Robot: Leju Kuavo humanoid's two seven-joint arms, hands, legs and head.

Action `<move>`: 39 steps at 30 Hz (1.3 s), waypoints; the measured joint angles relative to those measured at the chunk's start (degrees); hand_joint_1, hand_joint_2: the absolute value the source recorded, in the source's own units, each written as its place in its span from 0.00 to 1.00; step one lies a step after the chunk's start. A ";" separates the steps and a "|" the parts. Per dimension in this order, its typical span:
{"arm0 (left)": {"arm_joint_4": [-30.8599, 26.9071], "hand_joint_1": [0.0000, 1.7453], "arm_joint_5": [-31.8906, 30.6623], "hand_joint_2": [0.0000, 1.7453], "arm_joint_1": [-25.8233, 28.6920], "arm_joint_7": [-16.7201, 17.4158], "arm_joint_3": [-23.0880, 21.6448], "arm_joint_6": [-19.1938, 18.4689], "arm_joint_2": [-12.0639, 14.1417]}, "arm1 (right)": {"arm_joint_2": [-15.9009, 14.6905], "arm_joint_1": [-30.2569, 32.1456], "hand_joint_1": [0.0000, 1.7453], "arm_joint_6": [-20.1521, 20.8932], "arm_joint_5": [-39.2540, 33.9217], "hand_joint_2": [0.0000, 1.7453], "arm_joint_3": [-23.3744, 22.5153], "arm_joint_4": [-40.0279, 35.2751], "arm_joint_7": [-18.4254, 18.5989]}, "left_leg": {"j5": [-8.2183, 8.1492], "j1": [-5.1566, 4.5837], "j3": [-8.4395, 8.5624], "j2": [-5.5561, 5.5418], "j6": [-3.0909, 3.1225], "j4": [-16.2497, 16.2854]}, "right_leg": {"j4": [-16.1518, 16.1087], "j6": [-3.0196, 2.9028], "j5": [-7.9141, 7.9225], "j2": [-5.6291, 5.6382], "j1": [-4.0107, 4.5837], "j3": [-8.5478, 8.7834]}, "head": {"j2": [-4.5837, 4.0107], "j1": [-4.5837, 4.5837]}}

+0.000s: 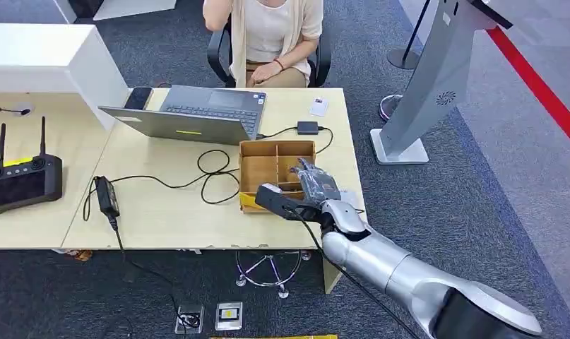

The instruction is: Pass the card to the sensor for recognition and then transmit it.

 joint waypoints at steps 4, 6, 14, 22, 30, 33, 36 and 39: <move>0.00 0.00 0.09 0.00 0.00 0.00 -0.04 0.00 0.07 | 0.00 -0.05 1.00 0.00 -0.04 1.00 0.00 0.15 -0.13 | 0.00 0.00 0.00 0.00 0.00 0.00 | 0.00 0.00 0.00 0.00 0.00 0.00 | 0.00 0.00; 0.00 0.00 0.11 0.00 -0.01 0.00 -0.07 0.00 0.07 | 0.00 -0.11 1.00 -0.04 -0.04 1.00 0.00 0.20 -0.22 | 0.00 0.00 0.00 0.00 0.00 0.00 | 0.00 0.00 0.00 0.00 0.00 0.00 | 0.00 0.00; 0.00 0.00 0.07 0.00 -0.08 0.00 -0.33 0.00 0.11 | 0.00 -0.38 1.00 -0.07 -0.04 1.00 0.02 0.20 -0.28 | 0.00 0.00 0.00 0.01 0.00 0.00 | 0.00 0.00 0.00 0.01 0.00 0.00 | 0.00 0.00; 0.00 0.00 0.11 0.00 -0.08 0.00 -0.37 0.00 0.13 | 0.00 -0.50 1.00 -0.07 -0.15 1.00 0.72 0.20 -0.61 | 0.00 0.00 0.01 0.01 0.00 0.00 | 0.00 0.00 0.00 0.01 0.00 0.00 | 0.00 0.00; 0.00 0.00 0.24 0.00 -0.08 0.00 -0.39 0.07 0.13 | 0.00 -0.53 1.00 -0.48 -0.33 1.00 1.31 0.20 -0.81 | 0.00 0.00 0.00 0.01 0.00 0.00 | 0.00 0.00 0.00 0.01 0.00 0.00 | 0.00 0.00; 0.00 0.00 0.24 0.00 -0.08 0.00 -0.42 0.09 0.13 | 0.00 -0.56 1.00 -2.20 -0.29 1.00 1.40 0.20 -1.00 | 0.00 0.00 0.00 0.01 0.00 0.00 | 0.01 0.00 0.00 0.01 0.00 0.00 | 0.00 0.00; 0.00 0.00 0.26 0.00 -0.08 0.00 -0.46 0.28 0.13 | 0.02 -1.20 1.00 -4.17 0.24 1.00 1.40 0.15 -0.98 | 0.01 0.00 0.00 0.01 0.00 0.00 | 0.03 0.00 0.00 0.01 0.00 0.00 | 0.00 0.00; 0.00 0.00 0.63 0.00 -0.09 0.00 -0.74 0.39 0.13 | 0.13 -3.61 1.00 -4.24 1.03 1.00 1.40 -0.22 -0.22 | 0.02 0.00 0.01 0.02 -0.02 0.00 | 0.04 0.00 0.01 0.03 0.00 -0.01 | 0.00 0.00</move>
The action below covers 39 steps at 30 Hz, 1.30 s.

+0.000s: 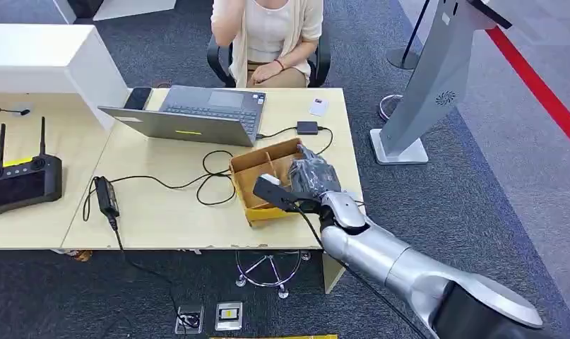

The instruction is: Pass the card to the sensor for recognition and then transmit it.

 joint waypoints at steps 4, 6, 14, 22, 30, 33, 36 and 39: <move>0.00 0.00 0.35 0.00 0.00 0.00 -0.09 0.11 0.00 | 0.13 -2.42 1.00 0.11 0.30 1.00 0.02 -0.66 0.52 | 0.02 0.00 0.00 -0.01 -0.02 0.00 | 0.01 0.00 0.00 -0.04 0.00 0.01 | 0.00 0.02; 0.00 0.00 0.79 0.00 0.00 0.00 -0.11 0.35 0.00 | 0.48 -3.59 1.00 0.07 0.57 1.00 0.04 -0.68 0.57 | 0.02 0.00 0.00 0.00 -0.02 0.00 | 0.03 0.00 0.00 0.00 0.00 -0.01 | 0.00 0.00; 0.00 0.00 1.77 0.00 0.18 -0.59 -0.11 0.59 -0.11 | 1.75 -8.22 1.00 -0.04 0.00 1.00 0.26 -0.98 0.70 | 0.02 0.00 -0.01 -0.02 -0.02 0.00 | 0.03 -0.01 0.00 -0.03 0.00 -0.02 | 0.00 0.02; 0.00 0.00 2.03 0.00 0.24 -0.68 -0.68 0.57 -0.20 | 1.95 -9.92 1.00 -2.64 -7.36 1.00 0.24 -0.46 -0.39 | 0.02 0.00 -0.02 -0.02 -0.02 0.00 | 0.03 -0.01 0.01 -0.03 0.00 -0.02 | 0.00 0.00; 0.00 0.00 2.10 0.00 0.23 -0.70 -1.62 0.94 -0.24 | 3.43 -14.72 1.00 -2.16 -8.24 1.00 0.74 4.07 2.04 | 0.03 0.00 -0.08 -0.02 -0.04 0.01 | 0.04 -0.04 0.03 -0.03 0.00 -0.12 | 0.00 0.00; 0.00 0.00 2.12 0.00 0.23 -0.68 -2.10 1.05 -0.26 | 4.13 -16.49 1.00 -1.77 -8.44 1.00 1.11 6.25 3.06 | 0.04 0.01 -0.10 -0.02 -0.05 0.01 | 0.04 -0.04 0.02 -0.05 0.01 -0.12 | 0.00 0.00; 0.00 0.00 2.21 0.00 0.20 -0.68 -2.41 1.18 -0.28 | 4.72 -17.30 1.00 -1.18 -9.16 1.00 1.29 7.59 3.59 | 0.04 0.00 -0.10 -0.01 -0.05 0.01 | 0.05 -0.04 0.03 -0.01 0.01 -0.13 | 0.00 0.00; 0.00 0.00 2.58 0.00 0.23 -0.68 -2.43 1.44 -0.31 | 5.31 -18.14 1.00 -0.55 -9.79 1.00 1.36 8.72 3.87 | 0.04 0.00 -0.12 -0.02 -0.05 0.01 | 0.05 -0.04 0.03 -0.02 0.01 -0.14 | 0.00 0.00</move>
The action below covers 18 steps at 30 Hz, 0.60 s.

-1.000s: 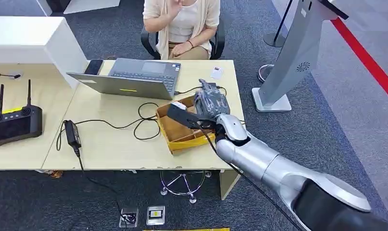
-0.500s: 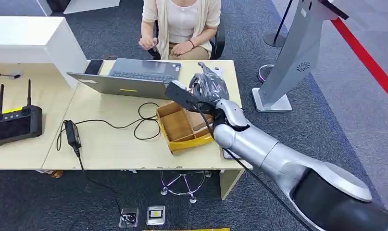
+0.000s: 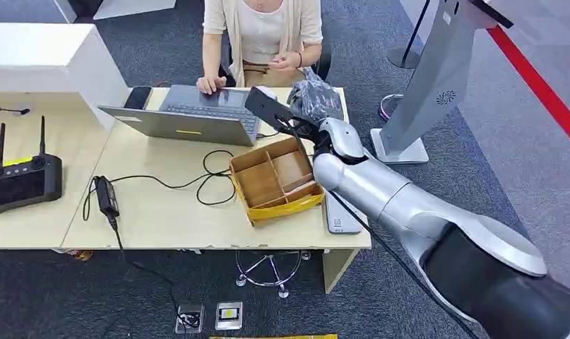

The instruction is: Pass the card to the sensor for recognition and then transmit it.

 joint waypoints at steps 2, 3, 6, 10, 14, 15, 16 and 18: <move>0.00 0.00 0.04 0.00 -0.01 -0.02 -0.02 0.04 -0.02 | 0.42 -0.60 1.00 0.20 -0.39 1.00 0.15 0.81 0.35 | 0.00 0.00 0.00 0.00 0.00 0.00 | 0.00 0.00 0.00 0.00 0.00 -0.01 | 0.00 0.00; 0.00 0.00 0.07 0.00 -0.01 0.00 -0.02 0.02 -0.04 | 0.57 -0.88 1.00 0.37 -0.52 1.00 0.31 1.27 0.59 | 0.00 0.00 0.01 0.00 0.00 0.00 | 0.00 0.00 0.00 0.00 0.00 -0.01 | 0.00 0.00; 0.00 0.00 0.07 0.00 -0.02 0.00 -0.04 -0.04 -0.20 | 0.74 -1.16 1.00 0.50 -0.76 1.00 0.55 2.40 1.14 | 0.00 0.00 0.01 0.00 0.00 0.00 | 0.00 0.00 0.00 -0.01 0.00 -0.01 | 0.00 0.00; 0.00 0.00 0.04 0.00 -0.16 -0.02 -0.11 -0.11 -0.26 | 0.74 -1.31 1.00 0.55 -0.83 1.00 0.92 3.43 1.42 | 0.00 0.00 0.00 0.01 0.00 0.01 | 0.00 0.00 0.01 0.01 0.00 -0.02 | 0.00 0.00; 0.02 0.00 0.07 0.00 -0.21 -0.04 -0.33 -0.15 -0.26 | 0.74 -1.46 1.00 0.63 -0.85 1.00 1.38 4.28 1.66 | 0.01 0.00 -0.01 0.01 -0.01 0.01 | 0.00 0.00 0.01 0.01 0.00 -0.04 | 0.00 0.00; 0.02 0.00 0.07 0.00 -0.21 -0.07 -0.35 -0.15 -0.26 | 0.74 -1.47 1.00 0.63 -0.83 1.00 1.40 4.39 1.71 | 0.01 0.00 0.00 0.01 -0.01 0.01 | 0.00 0.00 0.01 0.02 0.00 -0.04 | 0.00 0.00; 0.02 0.00 0.07 0.00 -0.22 -0.11 -0.39 -0.17 -0.26 | 0.74 -1.47 1.00 0.64 -0.83 1.00 1.40 4.48 1.75 | 0.01 0.00 0.00 0.01 -0.01 0.01 | 0.00 0.00 0.01 0.01 0.00 -0.04 | 0.00 0.00; 0.02 0.00 0.07 0.00 -0.21 -0.26 -0.44 -0.22 -0.26 | 0.74 -1.46 1.00 0.63 -0.83 1.00 1.44 4.63 1.79 | 0.01 0.00 -0.01 0.01 -0.02 0.01 | 0.00 0.00 0.01 0.01 0.00 -0.04 | 0.00 0.00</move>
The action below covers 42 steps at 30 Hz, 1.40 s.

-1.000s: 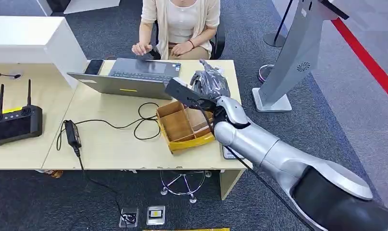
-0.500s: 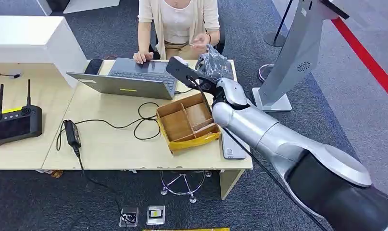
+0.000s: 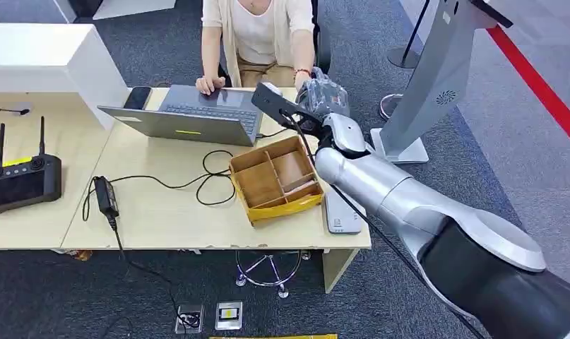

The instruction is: Pass the card to the sensor for recognition and then transmit it.

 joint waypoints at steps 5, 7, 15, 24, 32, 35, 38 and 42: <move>0.00 0.00 -0.02 0.00 0.00 -0.20 0.00 -0.17 0.00 | 0.00 0.00 1.00 0.15 -0.02 1.00 0.11 0.26 0.15 | 0.00 0.00 0.00 0.00 0.00 0.00 | 0.00 0.00 0.00 0.01 0.00 0.00 | 0.00 0.00; 0.00 0.00 -0.04 0.00 0.00 -0.28 -0.02 -0.28 0.00 | 0.00 0.00 1.00 0.20 -0.02 1.00 0.22 0.37 0.31 | 0.00 0.00 0.00 0.00 0.00 0.00 | 0.00 0.00 0.00 0.00 0.00 0.00 | 0.00 0.00; 0.00 0.00 -0.04 0.00 0.00 -0.33 -0.04 -0.37 0.00 | -0.07 0.00 0.00 0.20 0.00 0.00 0.79 0.61 0.74 | 0.00 0.00 0.00 0.00 -0.01 0.00 | 0.00 0.00 0.00 0.01 0.00 0.00 | 0.00 0.00; 0.00 0.00 0.33 0.00 0.05 -0.33 -0.04 -0.39 0.00 | -0.11 0.02 0.00 0.39 -0.70 0.00 1.44 0.61 0.74 | 0.00 0.00 0.01 0.00 -0.01 0.00 | 0.00 0.00 0.00 0.01 0.00 0.00 | 0.00 0.00; 0.02 0.00 0.98 0.00 0.39 -0.33 -0.09 -0.39 0.00 | -2.86 0.90 0.00 -2.32 -7.82 0.00 1.40 0.61 1.42 | 0.00 -0.01 -0.02 -0.01 0.00 0.02 | -0.01 0.00 0.00 -0.01 -0.01 -0.03 | 0.00 0.00; 0.02 0.00 1.09 0.00 0.47 -0.33 -0.09 -0.39 0.02 | -4.13 1.19 0.00 -2.36 -9.05 0.00 1.38 0.61 1.68 | 0.00 -0.01 -0.02 0.03 -0.01 0.03 | 0.00 0.01 0.01 0.01 -0.02 -0.03 | 0.00 0.00; 0.02 0.00 1.18 0.00 0.46 -0.33 -0.09 -0.42 0.02 | -5.09 1.45 0.00 -2.89 -10.25 0.00 1.38 0.57 1.97 | 0.00 -0.01 -0.01 0.08 -0.01 0.05 | -0.01 0.00 0.03 0.06 -0.01 -0.07 | 0.00 0.00; 0.02 0.00 1.71 0.00 0.70 -0.33 -0.11 -0.55 -0.02 | -7.50 1.90 0.00 -5.01 -14.06 0.00 1.16 -0.18 4.92 | 0.00 0.00 -0.02 0.03 -0.01 0.06 | -0.01 0.00 0.03 0.01 -0.01 -0.08 | 0.00 0.00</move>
